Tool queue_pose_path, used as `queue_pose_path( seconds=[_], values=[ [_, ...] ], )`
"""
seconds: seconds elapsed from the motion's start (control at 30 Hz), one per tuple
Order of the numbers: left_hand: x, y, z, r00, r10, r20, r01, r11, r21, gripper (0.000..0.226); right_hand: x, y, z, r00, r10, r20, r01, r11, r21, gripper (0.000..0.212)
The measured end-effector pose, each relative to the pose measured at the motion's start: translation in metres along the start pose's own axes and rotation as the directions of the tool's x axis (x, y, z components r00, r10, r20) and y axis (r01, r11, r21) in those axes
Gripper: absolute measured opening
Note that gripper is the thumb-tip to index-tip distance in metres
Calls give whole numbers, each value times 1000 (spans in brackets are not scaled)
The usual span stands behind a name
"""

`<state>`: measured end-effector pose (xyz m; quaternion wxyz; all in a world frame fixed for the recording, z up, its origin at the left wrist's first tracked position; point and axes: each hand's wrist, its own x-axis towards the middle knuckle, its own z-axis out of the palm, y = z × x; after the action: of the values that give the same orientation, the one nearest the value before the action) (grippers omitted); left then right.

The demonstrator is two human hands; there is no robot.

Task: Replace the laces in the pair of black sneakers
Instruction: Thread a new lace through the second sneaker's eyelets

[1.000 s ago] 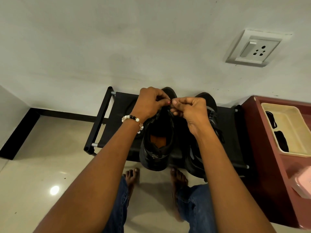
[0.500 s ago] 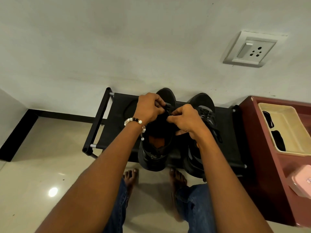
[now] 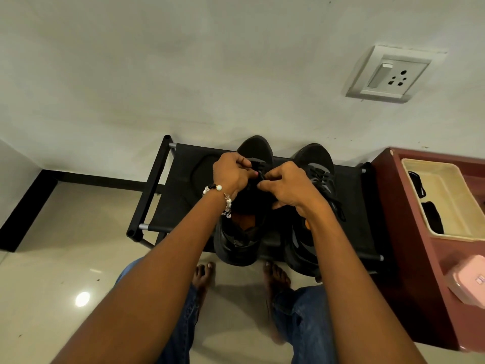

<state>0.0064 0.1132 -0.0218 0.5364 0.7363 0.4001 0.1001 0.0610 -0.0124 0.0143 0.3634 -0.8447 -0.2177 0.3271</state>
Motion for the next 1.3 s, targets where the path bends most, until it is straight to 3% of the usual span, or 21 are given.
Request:
queue_pose_path(
  seconds=[0.13, 0.2, 0.4, 0.47, 0.6, 0.67, 0.7, 0.77, 0.8, 0.83, 0.87, 0.93, 1.0, 1.03, 1.07, 1.1, 1.13, 1.23, 1.3],
  values=[
    [3, -3, 4, 998, -50, -38, 49, 999, -13, 27, 7, 9, -1, 999, 7, 41, -10, 996, 90, 30],
    [4, -3, 8, 995, -83, -61, 82, 996, -20, 27, 14, 16, 1, 999, 41, -34, -35, 984, 174, 35],
    [3, -2, 11, 995, -80, -62, 78, 996, -41, 23, 27, 18, 18, 943, 75, -323, -13, 982, 190, 7],
    [1, 1, 6, 997, -63, -50, 61, 997, -44, 11, 27, 16, 23, 916, 115, -383, -30, 975, 221, 15],
    [-1, 3, -6, 999, -4, 36, 7, 994, -105, 16, 25, 9, 16, 881, 230, -413, -17, 888, 459, 20],
    [-8, 6, -12, 997, 72, 18, -72, 997, 6, 17, 23, 5, 4, 877, 270, -397, 79, 734, 674, 19],
    [-11, 7, -17, 994, 106, 5, -106, 993, 59, 17, 21, 4, -4, 888, 274, -370, 154, 580, 800, 18],
    [-17, 9, -28, 993, 107, 57, -114, 985, 129, 24, 14, 6, -21, 925, 212, -316, 287, 156, 945, 18],
    [-20, 9, -34, 990, 69, 122, -88, 982, 167, 32, 10, 7, -28, 928, 179, -327, 331, 5, 943, 17],
    [-22, 8, -40, 981, 11, 196, -54, 974, 219, 44, 7, 9, -32, 917, 171, -360, 370, -31, 928, 16],
    [-24, 7, -45, 964, -53, 262, -27, 956, 292, 57, 4, 9, -34, 897, 167, -408, 408, 37, 912, 15],
    [-29, 5, -49, 932, -144, 333, -25, 890, 455, 81, 4, 11, -35, 844, 93, -528, 454, 401, 796, 12],
    [-31, 3, -46, 927, -183, 326, -35, 827, 561, 93, 8, 13, -29, 824, -124, -553, 394, 827, 401, 5],
    [-31, 3, -44, 928, -193, 320, -35, 807, 589, 96, 12, 16, -25, 844, -242, -478, 325, 941, 96, 13],
    [-32, 2, -41, 928, -203, 313, -29, 797, 604, 98, 17, 21, -20, 880, -313, -357, 251, 945, -211, 21],
    [-32, 2, -38, 929, -213, 304, -17, 794, 608, 99, 21, 22, -13, 912, -331, -243, 198, 872, -448, 26],
    [-32, 2, -35, 930, -220, 296, -3, 798, 602, 99, 22, 22, -8, 935, -311, -173, 162, 805, -571, 25],
    [-36, 0, -28, 935, -230, 270, 31, 811, 585, 93, 24, 22, -3, 955, -240, -176, 132, 872, -471, 15],
    [-38, -1, -25, 941, -222, 254, 26, 800, 600, 91, 23, 22, -5, 947, -187, -261, 143, 973, -179, 11]
  ],
)
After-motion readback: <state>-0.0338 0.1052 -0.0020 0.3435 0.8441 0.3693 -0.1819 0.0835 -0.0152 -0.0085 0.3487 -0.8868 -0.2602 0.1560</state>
